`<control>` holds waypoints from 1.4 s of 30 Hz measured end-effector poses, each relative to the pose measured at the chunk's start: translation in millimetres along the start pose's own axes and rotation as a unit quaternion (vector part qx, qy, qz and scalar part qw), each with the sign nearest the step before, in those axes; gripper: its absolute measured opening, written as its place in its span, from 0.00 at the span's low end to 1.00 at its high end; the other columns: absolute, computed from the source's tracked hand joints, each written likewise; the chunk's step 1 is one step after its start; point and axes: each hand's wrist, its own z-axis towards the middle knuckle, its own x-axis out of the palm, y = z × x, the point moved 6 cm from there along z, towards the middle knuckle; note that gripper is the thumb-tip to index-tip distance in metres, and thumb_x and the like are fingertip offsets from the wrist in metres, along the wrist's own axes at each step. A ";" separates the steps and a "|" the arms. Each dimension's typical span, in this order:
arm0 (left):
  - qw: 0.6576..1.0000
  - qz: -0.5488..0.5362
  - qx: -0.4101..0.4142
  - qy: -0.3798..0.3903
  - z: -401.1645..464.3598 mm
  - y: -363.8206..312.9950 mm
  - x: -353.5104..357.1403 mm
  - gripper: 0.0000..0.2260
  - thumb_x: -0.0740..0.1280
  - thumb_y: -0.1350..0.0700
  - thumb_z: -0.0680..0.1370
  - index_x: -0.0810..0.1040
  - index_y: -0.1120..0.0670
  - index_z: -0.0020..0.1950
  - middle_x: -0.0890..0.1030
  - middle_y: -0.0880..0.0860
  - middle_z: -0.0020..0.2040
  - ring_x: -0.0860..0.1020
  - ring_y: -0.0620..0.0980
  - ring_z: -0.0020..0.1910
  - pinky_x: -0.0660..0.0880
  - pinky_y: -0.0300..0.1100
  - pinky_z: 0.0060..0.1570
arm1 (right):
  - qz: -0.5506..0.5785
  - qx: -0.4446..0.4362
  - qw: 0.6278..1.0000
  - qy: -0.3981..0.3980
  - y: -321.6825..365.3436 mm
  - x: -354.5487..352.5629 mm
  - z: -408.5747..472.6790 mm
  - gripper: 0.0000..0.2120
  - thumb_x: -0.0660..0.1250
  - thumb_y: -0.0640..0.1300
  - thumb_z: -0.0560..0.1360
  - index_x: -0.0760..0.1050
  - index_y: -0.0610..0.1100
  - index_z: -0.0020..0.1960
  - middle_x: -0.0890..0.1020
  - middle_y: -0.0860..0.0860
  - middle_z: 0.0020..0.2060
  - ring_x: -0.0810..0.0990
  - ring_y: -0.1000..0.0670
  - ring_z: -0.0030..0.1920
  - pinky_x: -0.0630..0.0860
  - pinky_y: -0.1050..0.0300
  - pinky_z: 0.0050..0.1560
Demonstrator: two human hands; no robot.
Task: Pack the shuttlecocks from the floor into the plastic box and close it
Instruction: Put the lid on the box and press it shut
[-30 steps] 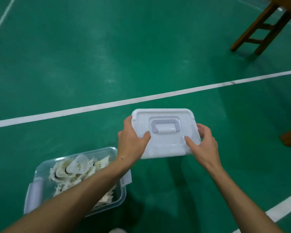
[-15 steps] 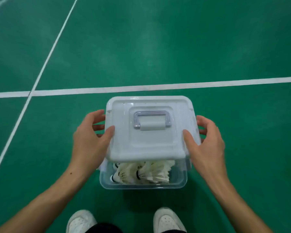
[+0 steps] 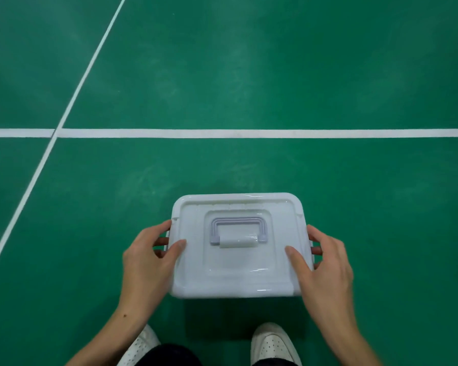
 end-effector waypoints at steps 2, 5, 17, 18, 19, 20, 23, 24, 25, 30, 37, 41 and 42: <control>1.000 0.011 0.010 -0.007 1.9 0.2 4.3 0.18 0.78 0.60 0.75 0.84 0.51 0.64 0.84 0.48 0.54 0.82 0.43 0.48 0.75 0.30 0.41 | -0.008 -0.006 1.000 -0.008 -2.1 2.6 6.9 0.24 0.76 0.48 0.77 0.75 0.51 0.72 0.75 0.55 0.59 0.78 0.53 0.55 0.79 0.48 0.57; 0.999 0.031 0.022 -0.017 4.4 2.9 10.4 0.18 0.78 0.57 0.75 0.84 0.50 0.64 0.84 0.47 0.54 0.80 0.49 0.48 0.75 0.44 0.46 | -0.019 -0.010 1.000 -0.015 -4.6 4.8 16.2 0.23 0.77 0.49 0.76 0.77 0.52 0.70 0.76 0.54 0.58 0.78 0.53 0.54 0.77 0.50 0.56; 0.952 -0.191 -0.225 0.083 3.3 54.0 26.0 0.28 0.79 0.52 0.74 0.77 0.56 0.72 0.86 0.52 0.59 0.87 0.51 0.55 0.82 0.56 0.60 | 0.206 0.258 0.930 0.163 -61.4 23.6 19.3 0.26 0.82 0.47 0.71 0.76 0.43 0.65 0.87 0.47 0.54 0.88 0.45 0.51 0.85 0.44 0.54; 0.950 -0.196 -0.225 0.091 2.5 51.2 27.4 0.25 0.78 0.52 0.76 0.78 0.56 0.70 0.87 0.51 0.58 0.87 0.50 0.54 0.82 0.54 0.59 | 0.217 0.257 0.928 0.159 -63.1 25.9 18.9 0.23 0.81 0.46 0.72 0.78 0.42 0.63 0.88 0.47 0.52 0.89 0.45 0.51 0.85 0.42 0.56; 0.951 -0.195 -0.221 0.092 3.7 48.2 28.6 0.22 0.77 0.53 0.77 0.79 0.56 0.69 0.87 0.51 0.57 0.87 0.50 0.54 0.82 0.51 0.56 | 0.226 0.256 0.928 0.148 -62.0 27.5 19.9 0.20 0.81 0.45 0.72 0.79 0.43 0.61 0.88 0.47 0.51 0.89 0.45 0.51 0.85 0.42 0.56; 0.951 -0.196 -0.223 0.090 5.6 46.4 30.0 0.20 0.76 0.53 0.78 0.79 0.56 0.67 0.87 0.52 0.57 0.87 0.50 0.53 0.82 0.49 0.54 | 0.230 0.254 0.929 0.137 -60.9 28.0 22.1 0.18 0.81 0.44 0.73 0.80 0.43 0.59 0.88 0.47 0.51 0.89 0.45 0.50 0.85 0.43 0.56; 0.934 -0.229 -0.258 0.094 11.7 49.5 33.7 0.20 0.78 0.53 0.75 0.81 0.60 0.63 0.88 0.54 0.54 0.87 0.54 0.52 0.83 0.53 0.55 | 0.252 0.242 0.929 0.121 -52.5 26.5 28.1 0.16 0.81 0.40 0.72 0.79 0.45 0.57 0.88 0.48 0.49 0.88 0.46 0.49 0.85 0.47 0.51; 0.928 -0.239 -0.269 0.093 12.6 50.6 33.7 0.21 0.79 0.54 0.74 0.82 0.62 0.63 0.89 0.55 0.53 0.88 0.55 0.52 0.83 0.55 0.56 | 0.253 0.236 0.931 0.116 -50.4 26.3 28.2 0.17 0.81 0.40 0.72 0.79 0.45 0.57 0.87 0.48 0.49 0.88 0.47 0.48 0.85 0.49 0.49; 0.929 -0.239 -0.270 0.084 13.0 49.9 33.0 0.20 0.80 0.55 0.74 0.82 0.62 0.61 0.89 0.56 0.52 0.88 0.55 0.50 0.83 0.53 0.54 | 0.256 0.230 0.933 0.108 -49.6 25.7 27.3 0.18 0.81 0.39 0.72 0.78 0.45 0.58 0.87 0.48 0.50 0.88 0.47 0.48 0.85 0.51 0.47; 0.951 -0.208 -0.229 0.022 9.2 34.7 30.8 0.11 0.78 0.61 0.76 0.83 0.60 0.57 0.87 0.54 0.49 0.85 0.50 0.44 0.79 0.40 0.43 | 0.266 0.200 0.941 0.059 -50.9 29.1 18.9 0.26 0.80 0.37 0.73 0.76 0.42 0.67 0.88 0.51 0.53 0.89 0.50 0.50 0.85 0.47 0.54; 0.973 -0.135 -0.186 0.018 10.3 34.5 36.0 0.06 0.74 0.61 0.79 0.87 0.51 0.48 0.89 0.50 0.43 0.85 0.52 0.43 0.83 0.49 0.49 | 0.249 0.158 0.955 0.026 -50.4 33.2 13.6 0.24 0.77 0.36 0.76 0.79 0.45 0.71 0.89 0.55 0.55 0.88 0.51 0.55 0.83 0.43 0.62; 0.995 0.030 -0.093 -0.025 8.9 24.9 35.8 0.10 0.72 0.54 0.78 0.81 0.54 0.37 0.84 0.58 0.34 0.79 0.58 0.36 0.79 0.53 0.43 | 0.198 0.120 0.973 0.003 -46.7 33.8 12.9 0.25 0.75 0.37 0.77 0.78 0.47 0.73 0.87 0.60 0.58 0.87 0.55 0.56 0.82 0.47 0.65; 0.995 0.066 -0.074 -0.029 8.2 22.1 35.8 0.12 0.71 0.55 0.79 0.80 0.58 0.37 0.81 0.58 0.32 0.77 0.61 0.35 0.78 0.53 0.41 | 0.187 0.111 0.976 0.002 -45.5 33.5 12.8 0.24 0.75 0.38 0.78 0.78 0.48 0.73 0.86 0.60 0.58 0.87 0.56 0.56 0.82 0.48 0.65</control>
